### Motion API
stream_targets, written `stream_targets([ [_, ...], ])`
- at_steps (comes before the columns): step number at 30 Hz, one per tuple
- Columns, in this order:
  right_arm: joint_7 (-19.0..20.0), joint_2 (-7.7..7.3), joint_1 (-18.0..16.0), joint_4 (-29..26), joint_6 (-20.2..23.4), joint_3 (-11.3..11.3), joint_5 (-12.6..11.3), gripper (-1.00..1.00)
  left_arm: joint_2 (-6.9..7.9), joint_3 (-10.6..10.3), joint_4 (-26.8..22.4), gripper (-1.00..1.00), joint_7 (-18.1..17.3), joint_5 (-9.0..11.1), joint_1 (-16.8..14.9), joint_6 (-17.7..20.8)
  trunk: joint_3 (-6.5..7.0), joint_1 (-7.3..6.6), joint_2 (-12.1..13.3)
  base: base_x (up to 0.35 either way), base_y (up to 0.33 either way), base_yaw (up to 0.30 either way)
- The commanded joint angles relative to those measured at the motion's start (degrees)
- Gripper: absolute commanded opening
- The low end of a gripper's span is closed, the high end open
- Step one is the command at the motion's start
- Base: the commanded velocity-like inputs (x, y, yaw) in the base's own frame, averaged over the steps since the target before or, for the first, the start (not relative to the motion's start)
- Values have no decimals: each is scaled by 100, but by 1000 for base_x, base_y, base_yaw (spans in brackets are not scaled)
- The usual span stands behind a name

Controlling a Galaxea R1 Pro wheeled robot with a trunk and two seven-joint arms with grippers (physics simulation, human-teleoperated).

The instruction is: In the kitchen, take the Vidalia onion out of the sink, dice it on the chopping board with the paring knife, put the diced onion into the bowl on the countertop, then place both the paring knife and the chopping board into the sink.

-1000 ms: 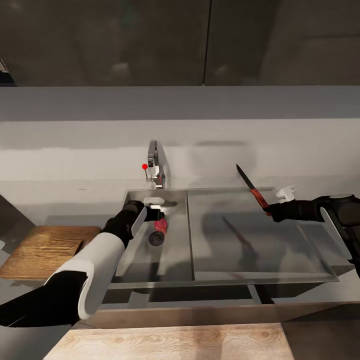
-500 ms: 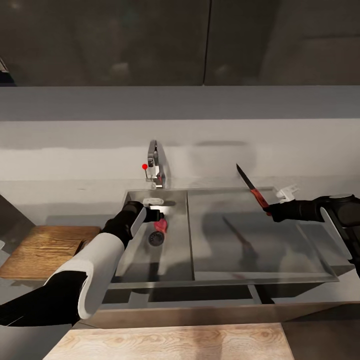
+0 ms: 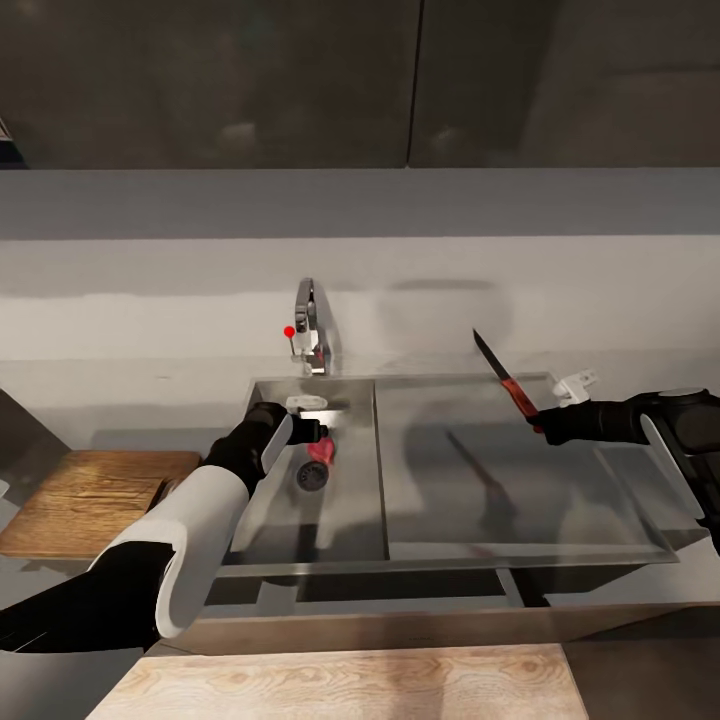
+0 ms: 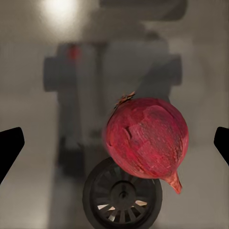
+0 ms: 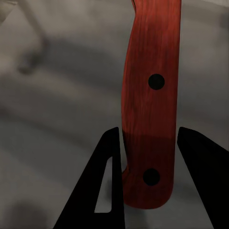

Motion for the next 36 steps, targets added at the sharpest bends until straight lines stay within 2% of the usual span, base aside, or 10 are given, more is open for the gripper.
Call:
stream_targets([
  [1, -20, -5, -7, -2, 45, 7, -42, -100, -5, 17, -7, 100, 22, 8, -4, 28, -11, 3, -11, 0, 0, 0],
  [17, -20, -6, -7, -2, 61, 7, -42, -100, -5, 17, -51, 100, 4, -1, 0, 0, -35, 3, -11, 0, 0, 0],
  [23, -20, -6, -7, -2, 61, 6, -40, -100, -5, 10, -51, 100, 11, 0, 0, -289, -35, 3, -11, 0, 0, -3],
  [36, -20, -6, -7, -2, 61, 7, -37, -100, -5, 8, -51, 100, 13, -1, 0, -337, -35, 3, -11, 0, 0, -117],
])
